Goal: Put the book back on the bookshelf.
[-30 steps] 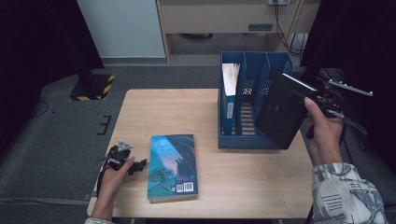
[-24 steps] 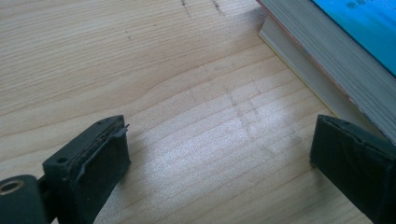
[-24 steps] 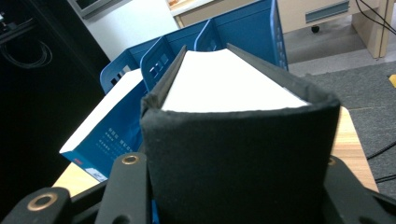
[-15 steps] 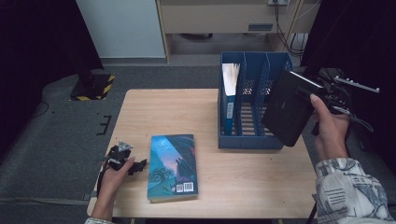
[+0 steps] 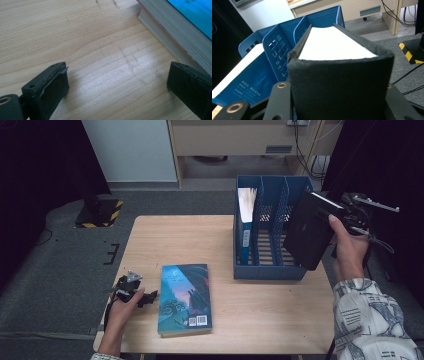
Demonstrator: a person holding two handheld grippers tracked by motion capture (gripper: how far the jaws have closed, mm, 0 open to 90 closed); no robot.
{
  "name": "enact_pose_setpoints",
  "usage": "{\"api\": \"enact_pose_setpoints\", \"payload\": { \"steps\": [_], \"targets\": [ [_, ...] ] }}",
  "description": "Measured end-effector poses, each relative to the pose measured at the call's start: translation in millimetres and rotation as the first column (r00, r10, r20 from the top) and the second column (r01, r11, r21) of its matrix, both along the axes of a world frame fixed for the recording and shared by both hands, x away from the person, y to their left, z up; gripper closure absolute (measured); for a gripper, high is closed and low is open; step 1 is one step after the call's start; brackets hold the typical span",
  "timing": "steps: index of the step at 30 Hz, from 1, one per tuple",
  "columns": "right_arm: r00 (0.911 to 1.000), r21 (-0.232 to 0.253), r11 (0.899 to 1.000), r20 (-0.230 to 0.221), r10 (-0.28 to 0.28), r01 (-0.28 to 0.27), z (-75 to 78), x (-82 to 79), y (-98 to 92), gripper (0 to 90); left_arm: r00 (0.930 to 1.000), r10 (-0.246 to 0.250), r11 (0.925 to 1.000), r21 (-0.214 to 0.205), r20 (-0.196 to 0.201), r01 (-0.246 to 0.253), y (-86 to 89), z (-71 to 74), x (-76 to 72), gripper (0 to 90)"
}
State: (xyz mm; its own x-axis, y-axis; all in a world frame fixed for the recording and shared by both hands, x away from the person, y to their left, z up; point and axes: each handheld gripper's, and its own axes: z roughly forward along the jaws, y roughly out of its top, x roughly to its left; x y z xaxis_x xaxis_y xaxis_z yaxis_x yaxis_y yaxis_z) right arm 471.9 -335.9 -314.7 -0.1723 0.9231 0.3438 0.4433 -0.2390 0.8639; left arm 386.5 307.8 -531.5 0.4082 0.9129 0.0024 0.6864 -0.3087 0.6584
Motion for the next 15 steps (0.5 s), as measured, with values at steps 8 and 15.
{"api": "enact_pose_setpoints", "payload": {
  "steps": [8, 15],
  "targets": [
    [1.0000, -0.004, 1.000, -0.008, 0.001, -0.001, -3.1, 6.3, 6.1, 52.8, 1.0000, -0.004, 1.0000, 0.001, 0.002, 0.004, 0.3, 0.0, 0.3, 2.7],
    [0.9999, -0.006, 1.000, -0.010, -0.004, 0.004, -4.0, 9.3, 8.0, 52.8, 1.0000, -0.003, 1.0000, 0.002, 0.002, 0.003, 0.2, 0.0, 0.4, 2.7]
  ]
}}
